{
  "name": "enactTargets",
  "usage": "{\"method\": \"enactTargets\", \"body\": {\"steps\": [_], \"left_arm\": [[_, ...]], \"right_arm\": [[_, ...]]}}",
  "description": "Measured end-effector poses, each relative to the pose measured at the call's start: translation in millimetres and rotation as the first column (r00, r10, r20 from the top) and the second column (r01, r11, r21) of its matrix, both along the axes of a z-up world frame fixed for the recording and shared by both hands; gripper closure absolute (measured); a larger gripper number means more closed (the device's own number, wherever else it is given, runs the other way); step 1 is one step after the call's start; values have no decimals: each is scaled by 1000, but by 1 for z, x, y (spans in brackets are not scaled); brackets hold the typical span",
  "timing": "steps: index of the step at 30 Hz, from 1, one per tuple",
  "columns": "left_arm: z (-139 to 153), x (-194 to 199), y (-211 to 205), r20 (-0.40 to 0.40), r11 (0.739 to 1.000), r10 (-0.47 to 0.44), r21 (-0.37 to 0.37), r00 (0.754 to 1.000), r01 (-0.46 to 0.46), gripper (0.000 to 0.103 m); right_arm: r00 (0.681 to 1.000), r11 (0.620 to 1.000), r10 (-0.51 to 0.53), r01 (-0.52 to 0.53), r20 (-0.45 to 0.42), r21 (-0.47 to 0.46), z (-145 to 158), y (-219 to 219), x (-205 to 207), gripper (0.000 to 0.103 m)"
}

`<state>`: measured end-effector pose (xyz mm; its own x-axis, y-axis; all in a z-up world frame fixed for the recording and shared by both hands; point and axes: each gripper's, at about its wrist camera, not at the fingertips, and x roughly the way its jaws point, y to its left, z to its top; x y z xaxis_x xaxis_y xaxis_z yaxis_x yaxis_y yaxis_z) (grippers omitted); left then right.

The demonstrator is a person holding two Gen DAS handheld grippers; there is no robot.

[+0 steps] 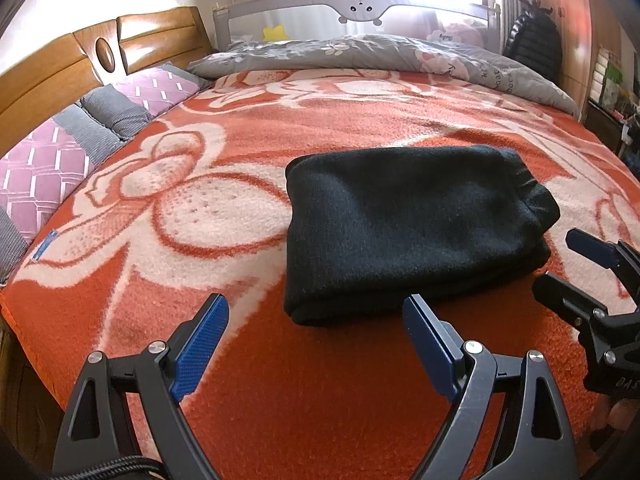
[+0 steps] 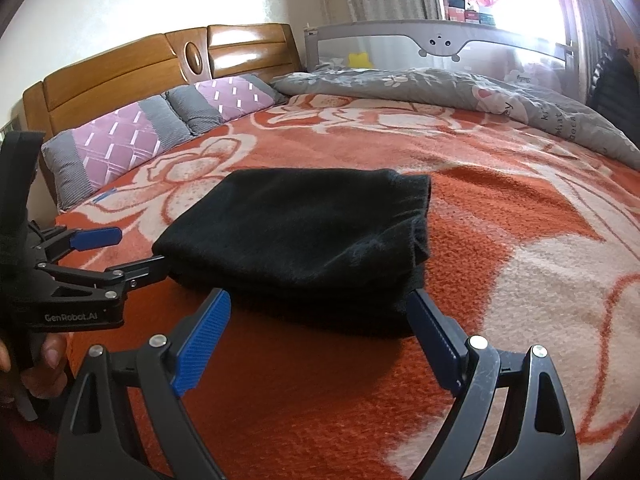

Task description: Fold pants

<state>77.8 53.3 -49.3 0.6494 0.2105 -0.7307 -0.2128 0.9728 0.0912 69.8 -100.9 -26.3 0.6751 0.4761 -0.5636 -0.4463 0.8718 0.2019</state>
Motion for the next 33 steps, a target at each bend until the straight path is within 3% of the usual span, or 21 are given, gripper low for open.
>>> {"method": "enactTargets", "body": {"steps": [33], "left_arm": [[15, 23, 6, 5, 999, 0, -53, 1000, 1, 15]], "right_arm": [[998, 999, -48, 48, -43, 4, 6, -11, 24, 13]]}}
